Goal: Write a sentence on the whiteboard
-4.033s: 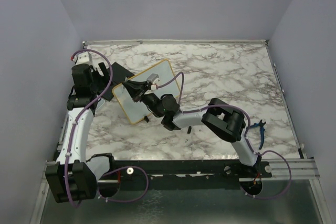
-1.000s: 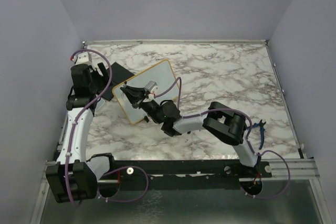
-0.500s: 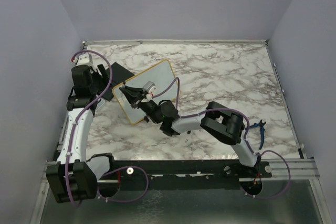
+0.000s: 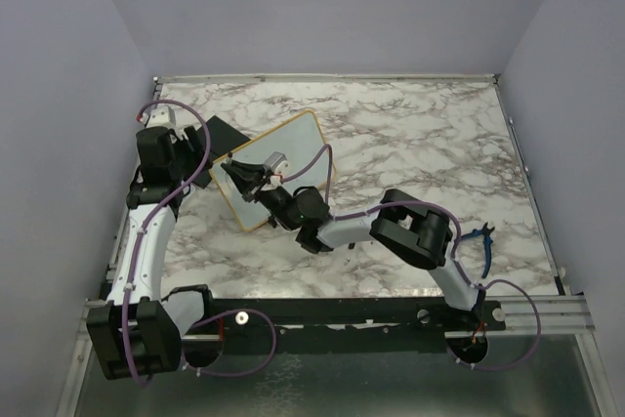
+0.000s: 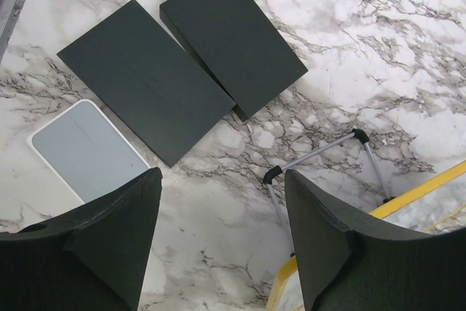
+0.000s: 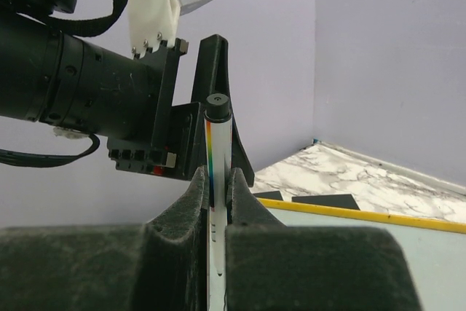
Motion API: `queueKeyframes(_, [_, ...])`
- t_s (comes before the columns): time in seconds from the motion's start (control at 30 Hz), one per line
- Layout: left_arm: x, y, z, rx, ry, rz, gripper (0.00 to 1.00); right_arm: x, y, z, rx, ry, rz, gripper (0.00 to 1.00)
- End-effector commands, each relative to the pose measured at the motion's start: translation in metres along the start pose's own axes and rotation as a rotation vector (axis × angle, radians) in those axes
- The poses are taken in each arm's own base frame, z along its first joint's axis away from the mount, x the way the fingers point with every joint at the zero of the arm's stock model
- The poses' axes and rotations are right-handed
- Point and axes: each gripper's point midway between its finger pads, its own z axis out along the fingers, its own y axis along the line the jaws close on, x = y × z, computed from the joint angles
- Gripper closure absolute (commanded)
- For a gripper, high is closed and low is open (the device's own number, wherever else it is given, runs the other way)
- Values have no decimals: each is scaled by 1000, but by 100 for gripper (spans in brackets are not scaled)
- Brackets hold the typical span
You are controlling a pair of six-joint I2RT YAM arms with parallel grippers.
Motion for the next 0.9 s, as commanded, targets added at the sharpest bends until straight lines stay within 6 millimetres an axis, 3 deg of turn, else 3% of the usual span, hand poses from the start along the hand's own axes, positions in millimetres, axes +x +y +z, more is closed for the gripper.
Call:
queueKeyframes(0.0, [1,-2,-3,19,1,-11,31,11,0,1,23,8,-5,99])
queueKeyframes(0.87, [1,-2,-4,22,0,-6,32,29,-9,0,47,39,-7,99])
